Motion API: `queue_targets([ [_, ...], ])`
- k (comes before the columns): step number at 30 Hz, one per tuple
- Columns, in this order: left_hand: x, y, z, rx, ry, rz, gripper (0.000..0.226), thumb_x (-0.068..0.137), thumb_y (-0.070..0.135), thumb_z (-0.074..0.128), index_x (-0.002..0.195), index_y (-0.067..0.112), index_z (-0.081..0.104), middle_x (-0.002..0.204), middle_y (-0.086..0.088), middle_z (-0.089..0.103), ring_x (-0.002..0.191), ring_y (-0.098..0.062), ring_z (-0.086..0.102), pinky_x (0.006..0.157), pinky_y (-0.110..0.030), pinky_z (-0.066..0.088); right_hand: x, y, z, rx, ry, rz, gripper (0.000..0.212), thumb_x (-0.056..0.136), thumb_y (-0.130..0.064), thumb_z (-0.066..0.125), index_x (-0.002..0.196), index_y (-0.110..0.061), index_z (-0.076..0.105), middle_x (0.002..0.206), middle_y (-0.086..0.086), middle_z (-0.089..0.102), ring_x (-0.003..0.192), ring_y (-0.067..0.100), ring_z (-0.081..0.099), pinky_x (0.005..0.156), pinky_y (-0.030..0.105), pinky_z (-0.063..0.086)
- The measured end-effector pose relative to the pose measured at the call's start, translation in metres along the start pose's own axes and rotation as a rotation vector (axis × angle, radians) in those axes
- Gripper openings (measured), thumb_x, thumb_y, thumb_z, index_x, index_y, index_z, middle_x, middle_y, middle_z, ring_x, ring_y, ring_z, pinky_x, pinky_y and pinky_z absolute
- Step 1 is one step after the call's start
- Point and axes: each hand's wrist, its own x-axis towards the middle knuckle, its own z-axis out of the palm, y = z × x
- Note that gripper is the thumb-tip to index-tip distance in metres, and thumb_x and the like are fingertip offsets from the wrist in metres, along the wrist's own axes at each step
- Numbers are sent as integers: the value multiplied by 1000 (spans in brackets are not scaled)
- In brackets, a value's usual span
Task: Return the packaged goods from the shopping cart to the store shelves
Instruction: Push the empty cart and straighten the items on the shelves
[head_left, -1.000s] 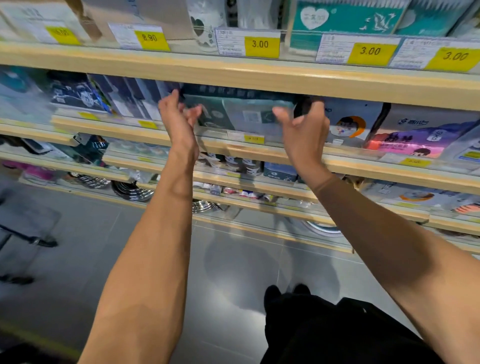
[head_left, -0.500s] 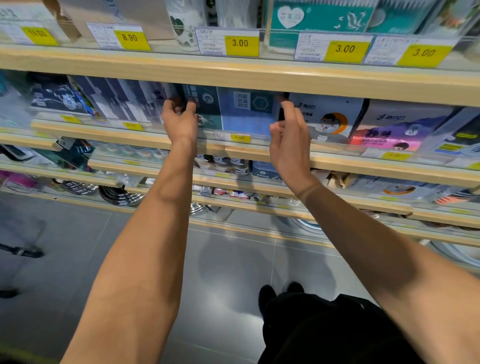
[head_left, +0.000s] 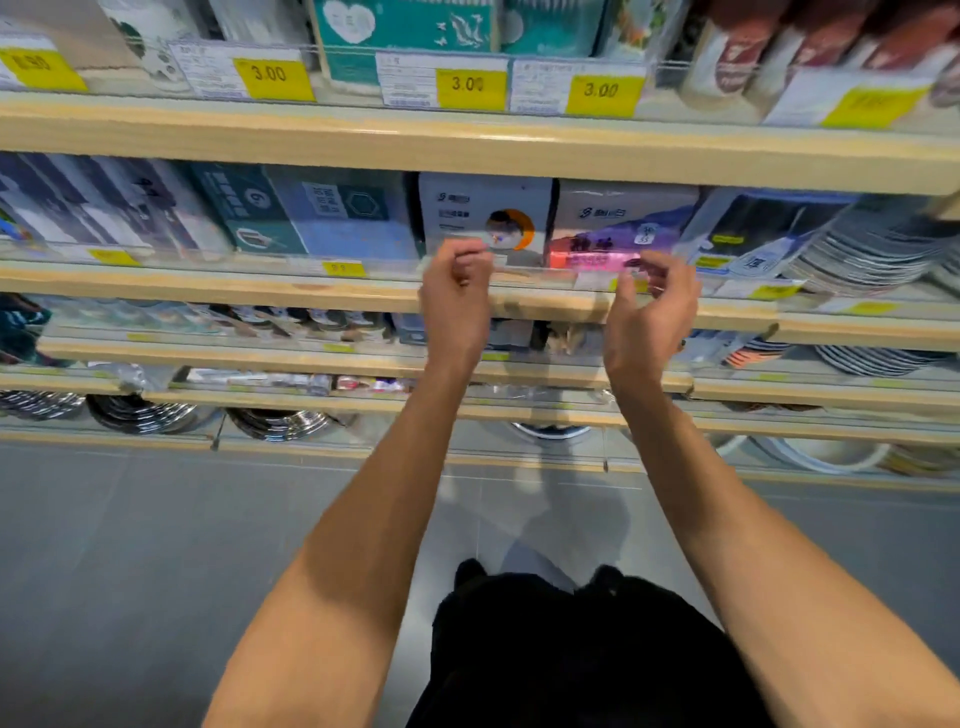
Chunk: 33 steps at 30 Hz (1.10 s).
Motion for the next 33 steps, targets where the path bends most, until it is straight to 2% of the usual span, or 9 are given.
queue_targets([
  [4, -6, 18, 74, 86, -163, -124, 37, 88, 12, 60, 125, 7, 55, 117, -15, 64, 104, -30, 63, 87, -39, 53, 39, 31, -37, -125, -92, 99, 42, 90, -23, 59, 130, -9, 56, 123, 7, 61, 116, 24, 54, 102, 39, 45],
  [8, -4, 26, 102, 195, -59, -223, 49, 76, 25, 60, 123, 14, 50, 115, -10, 62, 106, -27, 62, 89, -46, 54, 61, 41, -52, -185, -237, -12, 45, 90, -15, 61, 133, -5, 57, 123, 12, 66, 112, 28, 61, 99, 41, 49],
  [12, -5, 32, 105, 279, -9, -210, 49, 79, 25, 60, 125, 12, 49, 116, -10, 62, 107, -26, 61, 95, -48, 51, 64, 34, -46, -140, -445, -96, 41, 87, -10, 65, 128, -10, 61, 120, 5, 69, 110, 22, 64, 95, 38, 52],
  [17, -10, 32, 106, 274, 24, -223, 48, 81, 18, 61, 127, 15, 48, 116, -6, 63, 107, -22, 62, 97, -45, 51, 64, 34, -40, -136, -341, 2, 44, 88, -10, 65, 131, -12, 58, 129, 5, 63, 119, 20, 58, 101, 27, 44],
  [22, -12, 37, 114, 257, -5, -239, 53, 87, 14, 63, 135, 15, 42, 126, -12, 57, 113, -25, 59, 101, -45, 50, 71, 40, -35, -106, -454, 14, 60, 84, -5, 68, 141, -9, 49, 137, 10, 53, 124, 23, 54, 105, 35, 46],
  [26, -18, 41, 118, 300, 50, -200, 51, 83, 15, 64, 129, 15, 44, 123, -9, 55, 109, -24, 60, 98, -46, 50, 80, 46, -47, -53, -434, -32, 50, 86, -7, 65, 134, -7, 53, 121, 6, 60, 108, 15, 57, 95, 30, 49],
  [28, -28, 44, 130, 298, 52, -99, 41, 81, 15, 61, 120, 15, 49, 111, -6, 55, 97, -21, 59, 91, -46, 53, 85, 54, -63, -9, -325, -35, 38, 87, -9, 63, 125, -10, 62, 114, 4, 66, 105, 13, 62, 89, 27, 54],
  [30, -39, 49, 153, 227, -57, -83, 37, 84, 13, 60, 121, 13, 54, 106, -4, 57, 93, -18, 59, 89, -47, 54, 96, 66, -81, 40, -107, 7, 30, 83, -12, 62, 113, -11, 66, 103, 5, 68, 95, 15, 66, 82, 32, 58],
  [33, -50, 52, 192, 265, -250, -99, 48, 92, 16, 62, 137, 12, 47, 128, -8, 57, 115, -25, 57, 100, -45, 50, 119, 82, -103, 3, 34, 49, 40, 78, -25, 68, 115, -9, 60, 109, 7, 61, 98, 22, 61, 84, 38, 54],
])
